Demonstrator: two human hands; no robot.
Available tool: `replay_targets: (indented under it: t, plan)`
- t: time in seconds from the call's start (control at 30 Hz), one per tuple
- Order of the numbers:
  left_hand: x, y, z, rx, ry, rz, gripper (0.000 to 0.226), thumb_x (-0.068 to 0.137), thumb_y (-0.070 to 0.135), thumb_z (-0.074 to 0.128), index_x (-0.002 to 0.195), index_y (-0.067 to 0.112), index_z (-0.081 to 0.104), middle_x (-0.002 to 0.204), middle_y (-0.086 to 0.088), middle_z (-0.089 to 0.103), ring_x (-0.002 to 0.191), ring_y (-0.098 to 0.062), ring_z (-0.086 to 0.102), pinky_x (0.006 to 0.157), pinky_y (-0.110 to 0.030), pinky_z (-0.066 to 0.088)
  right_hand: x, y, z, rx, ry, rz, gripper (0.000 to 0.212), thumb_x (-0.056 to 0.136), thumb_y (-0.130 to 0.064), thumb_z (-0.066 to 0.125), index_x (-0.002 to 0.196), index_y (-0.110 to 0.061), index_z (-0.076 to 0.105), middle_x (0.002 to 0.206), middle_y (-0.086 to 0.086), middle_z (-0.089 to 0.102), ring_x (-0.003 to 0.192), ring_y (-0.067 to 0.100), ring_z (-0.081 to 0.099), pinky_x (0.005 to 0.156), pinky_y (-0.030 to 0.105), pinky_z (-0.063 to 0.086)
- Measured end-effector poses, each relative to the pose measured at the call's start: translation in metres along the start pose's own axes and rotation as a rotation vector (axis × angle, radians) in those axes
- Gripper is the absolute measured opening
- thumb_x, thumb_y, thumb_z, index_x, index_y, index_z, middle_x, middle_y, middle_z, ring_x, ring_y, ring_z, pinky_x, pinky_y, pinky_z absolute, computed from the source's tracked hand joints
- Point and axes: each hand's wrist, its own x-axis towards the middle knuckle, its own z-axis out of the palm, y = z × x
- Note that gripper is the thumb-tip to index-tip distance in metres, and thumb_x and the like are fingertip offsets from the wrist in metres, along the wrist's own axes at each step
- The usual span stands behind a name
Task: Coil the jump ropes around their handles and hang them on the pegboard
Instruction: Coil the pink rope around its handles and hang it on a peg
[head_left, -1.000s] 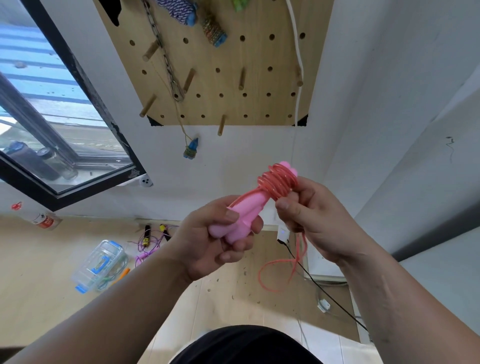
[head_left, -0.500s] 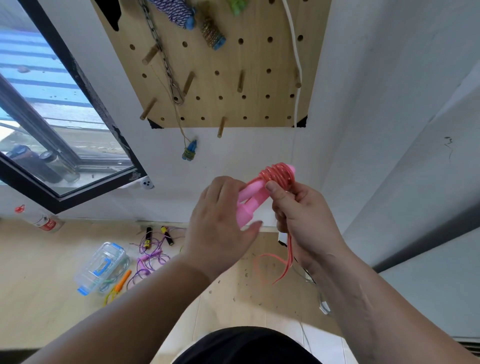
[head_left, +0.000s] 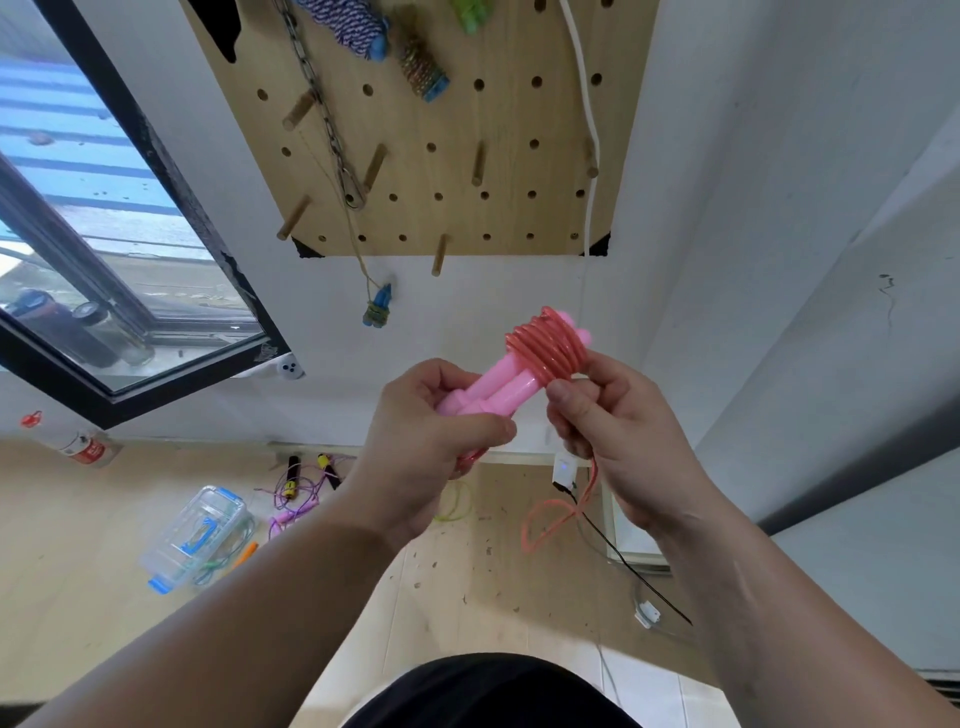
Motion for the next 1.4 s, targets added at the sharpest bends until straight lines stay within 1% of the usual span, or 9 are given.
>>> replay_targets:
  t: [0.23,0.37,0.5,0.6,0.8,0.9,0.97,1.13,1.4]
  plan:
    - [0.001,0.008,-0.023,-0.385,-0.433,-0.368,0.050,0.058,0.019,0.070,0.103,0.007,0.053,0.078,-0.017,0.059,0.045,-0.014,0.040,0.037,-0.019,0.031,-0.003,-0.002,-0.005,-0.221,-0.014,-0.155,0.023,0.087,-0.022,0.068,0.110,-0.023,0.071,0.062,-0.005,0.035,0.061,0.017,0.034,0.061,0.031,0.031]
    - [0.002,0.000,-0.023,-0.352,-0.439,-0.370,0.069,0.062,0.024,0.072,0.124,0.000,0.056,0.095,-0.024,0.068,0.058,-0.022,0.056,0.046,-0.027,0.046,-0.005,0.003,0.005,0.101,0.031,-0.021,0.023,0.085,-0.025,0.071,0.107,-0.024,0.076,0.060,-0.002,0.032,0.056,0.016,0.028,0.054,0.026,0.028]
    - [-0.001,-0.006,-0.022,-0.554,-0.542,-0.456,0.064,0.053,0.028,0.087,0.108,0.000,0.072,0.092,-0.024,0.069,0.052,-0.018,0.053,0.041,-0.023,0.044,-0.005,0.003,0.013,0.209,-0.162,0.008,0.036,0.078,-0.049,0.081,0.105,-0.028,0.073,0.057,-0.003,0.034,0.052,0.013,0.027,0.050,0.024,0.026]
    - [-0.004,-0.009,-0.019,-0.639,-0.654,-0.468,0.058,0.062,0.034,0.084,0.105,-0.002,0.072,0.091,-0.023,0.069,0.052,-0.018,0.056,0.042,-0.022,0.046,-0.002,-0.001,0.016,0.182,-0.198,-0.003,0.026,0.082,-0.038,0.077,0.102,-0.022,0.074,0.058,-0.003,0.037,0.051,0.012,0.028,0.050,0.026,0.022]
    - [-0.001,0.001,-0.008,-0.340,-0.290,-0.392,0.049,0.092,0.039,0.055,0.114,-0.003,0.067,0.097,-0.028,0.069,0.071,-0.033,0.066,0.061,-0.037,0.056,0.000,-0.002,0.022,0.077,0.030,0.056,0.020,0.095,-0.032,0.064,0.080,-0.019,0.065,0.056,-0.006,0.043,0.050,0.012,0.033,0.056,0.031,0.031]
    - [-0.009,-0.003,0.000,0.118,-0.039,-0.052,0.037,0.092,0.040,0.069,0.120,0.020,0.057,0.107,-0.005,0.070,0.085,-0.018,0.072,0.071,-0.032,0.060,0.002,-0.001,0.024,-0.072,0.152,0.094,0.031,0.098,-0.036,0.063,0.068,-0.029,0.066,0.054,-0.008,0.043,0.051,0.011,0.034,0.054,0.030,0.028]
    - [-0.014,-0.012,0.002,0.510,-0.003,0.225,0.065,0.072,0.044,0.087,0.122,0.032,0.048,0.114,0.013,0.060,0.093,-0.007,0.067,0.075,-0.020,0.058,0.003,-0.001,0.027,-0.158,0.208,0.124,0.042,0.100,-0.039,0.060,0.058,-0.035,0.064,0.051,-0.011,0.046,0.049,0.009,0.038,0.055,0.030,0.030]
    - [-0.002,-0.029,-0.005,0.933,0.128,0.705,0.057,0.070,0.019,0.087,0.113,0.016,0.050,0.098,0.008,0.053,0.078,-0.007,0.048,0.063,-0.008,0.037,0.001,-0.001,0.030,-0.142,0.190,0.173,0.045,0.100,-0.042,0.056,0.059,-0.025,0.053,0.052,-0.008,0.046,0.046,0.006,0.040,0.054,0.026,0.033]
    - [-0.006,-0.006,-0.010,0.304,-0.012,0.156,0.041,0.068,0.038,0.082,0.099,0.024,0.059,0.080,0.009,0.062,0.059,-0.006,0.053,0.053,-0.023,0.043,-0.001,-0.007,0.006,-0.086,-0.056,0.079,0.023,0.098,-0.039,0.059,0.107,-0.020,0.067,0.061,0.004,0.036,0.054,0.012,0.031,0.051,0.025,0.027]
